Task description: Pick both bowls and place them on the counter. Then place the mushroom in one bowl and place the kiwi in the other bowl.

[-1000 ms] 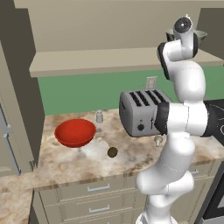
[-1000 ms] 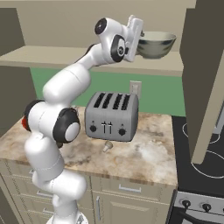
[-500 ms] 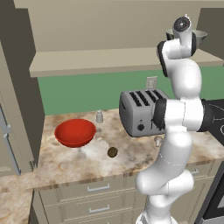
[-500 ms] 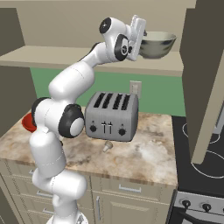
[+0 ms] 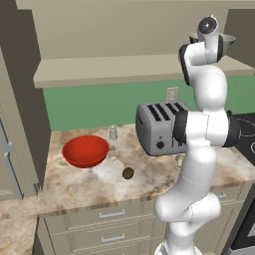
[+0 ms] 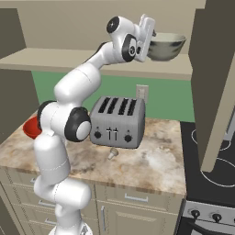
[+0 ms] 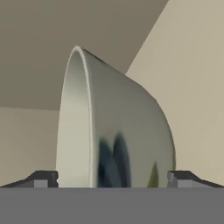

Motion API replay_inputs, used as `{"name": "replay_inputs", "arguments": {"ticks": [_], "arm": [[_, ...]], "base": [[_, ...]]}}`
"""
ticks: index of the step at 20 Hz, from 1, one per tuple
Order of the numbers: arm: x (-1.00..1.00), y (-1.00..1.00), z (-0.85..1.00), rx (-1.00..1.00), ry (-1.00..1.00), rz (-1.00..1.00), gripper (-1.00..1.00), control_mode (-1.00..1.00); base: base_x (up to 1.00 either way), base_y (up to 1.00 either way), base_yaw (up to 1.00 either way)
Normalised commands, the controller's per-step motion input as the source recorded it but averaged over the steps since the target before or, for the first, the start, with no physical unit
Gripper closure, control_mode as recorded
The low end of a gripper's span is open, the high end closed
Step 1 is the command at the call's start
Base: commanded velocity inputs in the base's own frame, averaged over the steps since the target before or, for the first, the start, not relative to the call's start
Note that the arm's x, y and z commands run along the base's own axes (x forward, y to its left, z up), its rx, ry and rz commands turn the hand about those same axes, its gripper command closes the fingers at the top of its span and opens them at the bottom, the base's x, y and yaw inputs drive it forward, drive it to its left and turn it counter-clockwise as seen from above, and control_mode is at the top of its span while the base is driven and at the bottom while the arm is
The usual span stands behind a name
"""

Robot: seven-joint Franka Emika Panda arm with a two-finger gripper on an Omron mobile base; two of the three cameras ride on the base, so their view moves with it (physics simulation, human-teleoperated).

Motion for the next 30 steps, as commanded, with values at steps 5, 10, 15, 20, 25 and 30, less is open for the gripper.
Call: {"name": "replay_inputs", "arguments": {"ticks": [5, 10, 15, 20, 25, 30], "arm": [[0.0, -0.02, -0.09, 0.0, 0.0, 0.0, 1.0, -1.0], [-0.06, -0.02, -0.13, 0.0, 0.0, 0.0, 1.0, -1.0], [-0.17, 0.0, -0.14, 0.0, 0.0, 0.0, 1.0, -1.0], [-0.41, 0.01, -0.07, 0.0, 0.0, -0.02, 1.0, -1.0], [-0.61, 0.17, -0.01, 0.0, -0.04, -0.04, 1.0, -1.0], [-0.61, 0.26, -0.08, 0.0, 0.0, -0.04, 1.0, -1.0]], "base": [[0.0, 0.0, 0.0], [0.0, 0.0, 0.0], [0.0, 0.0, 0.0], [0.0, 0.0, 0.0], [0.0, 0.0, 0.0], [0.0, 0.0, 0.0]]}}
